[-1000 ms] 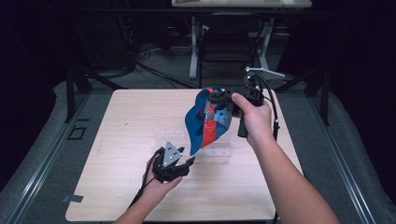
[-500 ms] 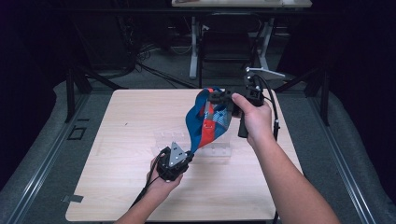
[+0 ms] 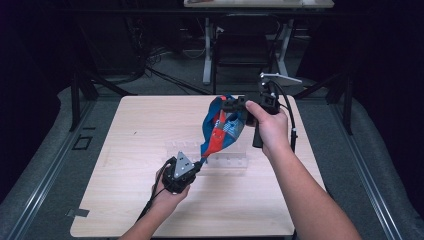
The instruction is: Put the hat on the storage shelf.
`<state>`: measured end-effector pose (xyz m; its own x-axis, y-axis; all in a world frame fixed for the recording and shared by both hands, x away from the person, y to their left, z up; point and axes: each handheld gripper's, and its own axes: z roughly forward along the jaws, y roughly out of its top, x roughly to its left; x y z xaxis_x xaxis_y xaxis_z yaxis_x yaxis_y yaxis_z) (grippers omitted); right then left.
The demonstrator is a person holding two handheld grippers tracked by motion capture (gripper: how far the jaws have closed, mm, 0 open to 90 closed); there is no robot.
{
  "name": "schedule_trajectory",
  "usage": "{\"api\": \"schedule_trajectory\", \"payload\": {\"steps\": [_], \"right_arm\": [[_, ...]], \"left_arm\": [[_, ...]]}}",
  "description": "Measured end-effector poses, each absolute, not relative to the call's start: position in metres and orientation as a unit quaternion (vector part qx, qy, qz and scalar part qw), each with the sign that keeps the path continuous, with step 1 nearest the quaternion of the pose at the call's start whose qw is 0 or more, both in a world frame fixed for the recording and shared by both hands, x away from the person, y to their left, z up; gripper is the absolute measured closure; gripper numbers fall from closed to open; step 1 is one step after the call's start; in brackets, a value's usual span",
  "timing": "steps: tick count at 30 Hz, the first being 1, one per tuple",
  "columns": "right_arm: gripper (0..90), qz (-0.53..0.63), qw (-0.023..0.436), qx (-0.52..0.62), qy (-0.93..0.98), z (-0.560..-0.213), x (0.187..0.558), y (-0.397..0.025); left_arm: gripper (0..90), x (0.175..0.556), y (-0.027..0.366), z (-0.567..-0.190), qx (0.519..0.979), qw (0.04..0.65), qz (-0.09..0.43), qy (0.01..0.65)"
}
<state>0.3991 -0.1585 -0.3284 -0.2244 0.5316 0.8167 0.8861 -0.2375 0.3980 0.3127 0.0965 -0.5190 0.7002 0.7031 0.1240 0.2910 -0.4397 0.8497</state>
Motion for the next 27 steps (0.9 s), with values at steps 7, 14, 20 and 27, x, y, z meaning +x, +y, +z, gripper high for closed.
{"api": "schedule_trajectory", "payload": {"steps": [7, 14, 20, 27], "right_arm": [[78.5, -0.503, 0.174, -0.601, -0.596, -0.337, 0.401, -0.157], [78.5, -0.491, 0.175, -0.607, -0.6, -0.348, 0.405, -0.155], [78.5, -0.485, 0.175, -0.61, -0.602, -0.358, 0.407, -0.151], [78.5, -0.475, 0.177, -0.615, -0.604, -0.37, 0.409, -0.147]], "left_arm": [[86.3, 0.313, 0.098, -0.523, 0.812, 0.433, 0.234, 0.315], [85.4, 0.314, 0.103, -0.531, 0.812, 0.426, 0.231, 0.326], [78.3, 0.314, 0.106, -0.534, 0.808, 0.43, 0.23, 0.331], [70.1, 0.314, 0.111, -0.531, 0.803, 0.434, 0.232, 0.337]]}}
